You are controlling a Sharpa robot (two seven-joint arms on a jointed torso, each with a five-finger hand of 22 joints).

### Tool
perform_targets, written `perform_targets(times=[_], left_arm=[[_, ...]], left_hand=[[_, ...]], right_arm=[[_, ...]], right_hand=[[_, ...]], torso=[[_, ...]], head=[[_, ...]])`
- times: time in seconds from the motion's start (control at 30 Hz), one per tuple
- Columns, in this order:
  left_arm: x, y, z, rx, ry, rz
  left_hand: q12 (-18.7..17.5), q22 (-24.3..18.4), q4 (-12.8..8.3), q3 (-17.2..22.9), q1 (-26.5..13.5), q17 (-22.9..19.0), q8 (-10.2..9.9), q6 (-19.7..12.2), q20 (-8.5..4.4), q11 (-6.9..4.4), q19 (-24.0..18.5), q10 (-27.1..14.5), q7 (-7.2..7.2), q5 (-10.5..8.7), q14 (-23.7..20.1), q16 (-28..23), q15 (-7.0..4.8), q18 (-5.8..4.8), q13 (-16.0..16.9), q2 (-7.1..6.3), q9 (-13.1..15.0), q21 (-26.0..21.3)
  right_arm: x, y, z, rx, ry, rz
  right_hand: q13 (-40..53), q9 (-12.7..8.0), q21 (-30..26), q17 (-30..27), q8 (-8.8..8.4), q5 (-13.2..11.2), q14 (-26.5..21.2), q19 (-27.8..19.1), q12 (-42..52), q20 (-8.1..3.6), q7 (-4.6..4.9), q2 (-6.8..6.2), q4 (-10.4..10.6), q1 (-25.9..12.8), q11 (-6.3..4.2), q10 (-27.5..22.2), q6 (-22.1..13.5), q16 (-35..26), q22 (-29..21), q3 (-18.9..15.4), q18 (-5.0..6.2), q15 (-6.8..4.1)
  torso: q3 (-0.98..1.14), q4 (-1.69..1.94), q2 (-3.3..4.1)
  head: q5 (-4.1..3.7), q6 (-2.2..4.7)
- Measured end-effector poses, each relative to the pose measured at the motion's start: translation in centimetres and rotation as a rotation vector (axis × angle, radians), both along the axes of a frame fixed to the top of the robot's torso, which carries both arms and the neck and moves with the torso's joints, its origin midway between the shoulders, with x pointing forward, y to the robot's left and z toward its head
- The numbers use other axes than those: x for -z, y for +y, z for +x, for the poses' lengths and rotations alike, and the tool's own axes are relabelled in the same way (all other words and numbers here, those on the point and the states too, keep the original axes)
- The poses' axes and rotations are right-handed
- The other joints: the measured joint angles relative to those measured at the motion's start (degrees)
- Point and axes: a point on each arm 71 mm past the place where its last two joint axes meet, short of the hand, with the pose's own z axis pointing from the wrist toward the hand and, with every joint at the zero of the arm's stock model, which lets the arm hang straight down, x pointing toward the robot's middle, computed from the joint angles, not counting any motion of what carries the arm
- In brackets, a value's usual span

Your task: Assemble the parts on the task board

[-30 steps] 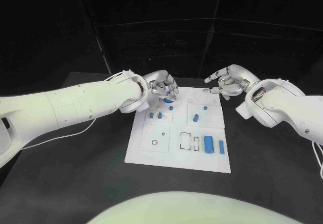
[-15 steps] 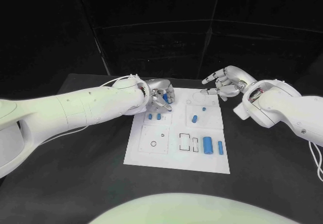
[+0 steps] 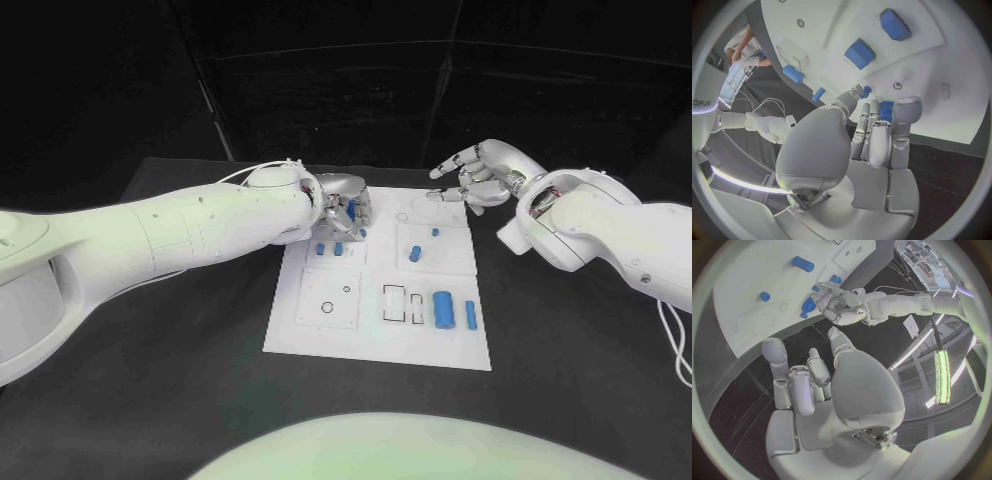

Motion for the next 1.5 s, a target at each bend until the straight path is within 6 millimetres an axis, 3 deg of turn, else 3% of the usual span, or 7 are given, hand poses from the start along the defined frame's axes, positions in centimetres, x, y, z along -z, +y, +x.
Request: perform_targets(times=[0.27,0.5,0.57,0.9,1.03,1.5], left_arm=[[0.31,-0.44,0.06,0.01,0.016,0.026],[0.37,-0.54,0.15,0.014,0.024,0.037],[0.37,-0.58,0.13,0.016,0.026,0.038],[0.39,-0.73,0.21,0.013,0.031,0.045],[0.4,-0.76,0.28,0.011,0.031,0.047],[0.48,-0.65,0.29,0.007,0.02,0.04]], left_hand=[[-0.56,2.17,-0.94,2.26,1.22,0.0,-0.46,1.93,-0.33,-0.41,0.74,2.48,-0.33,0.0,0.08,0.0,-0.35,0.0,-0.9,1.22,-0.72,1.78],[-0.99,2.93,-1.46,3.59,1.03,-0.14,-0.68,2.61,-0.53,-0.71,0.93,3.38,-0.49,-0.22,0.0,0.0,-0.43,-0.07,-1.32,1.46,-1.11,2.35],[-1.15,3.34,-1.47,3.87,1.03,-0.14,-0.68,2.85,-0.53,-0.71,0.94,3.37,-0.41,-0.21,0.0,0.23,-0.43,-0.87,-1.48,1.46,-1.18,2.77],[-1.45,3.81,-1.16,4.2,0.48,-0.36,-0.9,3.27,-0.72,-0.71,1.13,3.79,-0.4,-0.21,0.0,0.22,-0.43,-0.87,-1.77,1.87,-1.47,3.0],[-1.99,3.86,-1.16,4.2,-0.92,-0.74,-1.33,3.27,-0.72,-0.52,1.13,4.01,-0.4,-0.45,0.0,0.22,-0.43,-0.87,-2.06,1.14,-1.76,2.99],[-3.61,4.63,-1.16,5.82,-1.4,-1.07,-1.78,6.34,-0.92,-1.32,1.33,7.48,-0.93,-0.45,0.01,0.22,-0.85,-0.86,-2.67,1.88,-2.18,3.32]], right_arm=[[0.0,0.09,0.0,-0.001,0.0,0.0],[0.0,0.14,-0.01,-0.002,0.001,0.001],[0.0,0.16,-0.01,-0.002,0.001,0.001],[0.0,0.22,-0.01,-0.004,0.001,0.001],[-0.01,0.24,-0.02,-0.004,0.001,0.001],[-0.01,0.26,-0.04,-0.005,0.001,0.001]], right_hand=[[0.14,0.0,0.0,0.0,0.0,0.0,0.0,0.0,0.0,0.0,-0.16,0.31,0.0,-0.32,0.0,0.0,-0.16,0.0,0.0,0.0,0.0,0.0],[0.14,0.0,0.0,-0.01,0.0,0.0,0.0,0.0,0.0,0.0,-0.16,0.31,0.0,-0.31,0.0,0.0,-0.16,0.0,0.01,0.0,0.01,0.0],[0.14,0.0,0.0,-0.01,0.0,0.0,0.0,0.0,0.0,0.0,-0.16,0.31,0.0,-0.31,0.0,0.0,-0.16,0.0,0.01,0.0,0.0,0.0],[0.13,0.0,0.0,-0.01,0.0,0.0,0.0,0.0,0.0,0.0,-0.16,0.35,0.03,-0.28,0.0,0.0,-0.16,0.0,0.01,0.03,0.0,0.0],[0.13,0.0,0.0,-0.02,0.0,0.0,0.0,0.0,0.0,0.0,-0.16,0.61,0.18,-0.01,0.0,0.0,-0.16,0.0,0.01,0.18,0.01,0.0],[0.17,0.0,0.0,-0.02,0.0,0.0,0.0,0.0,0.0,0.0,-0.16,0.61,0.18,-0.01,0.0,0.01,-0.16,0.0,0.02,0.18,0.0,0.0]], torso=[[0.01,0.0,0.0],[0.02,0.0,-0.02],[0.02,0.03,-0.03],[0.0,0.08,-0.07],[0.0,0.08,-0.07],[0.02,0.08,-0.07]], head=[[-0.48,-0.15],[-0.5,-0.21],[-0.5,-0.2],[-0.54,-0.2],[-0.51,-0.21],[-0.38,-0.46]])
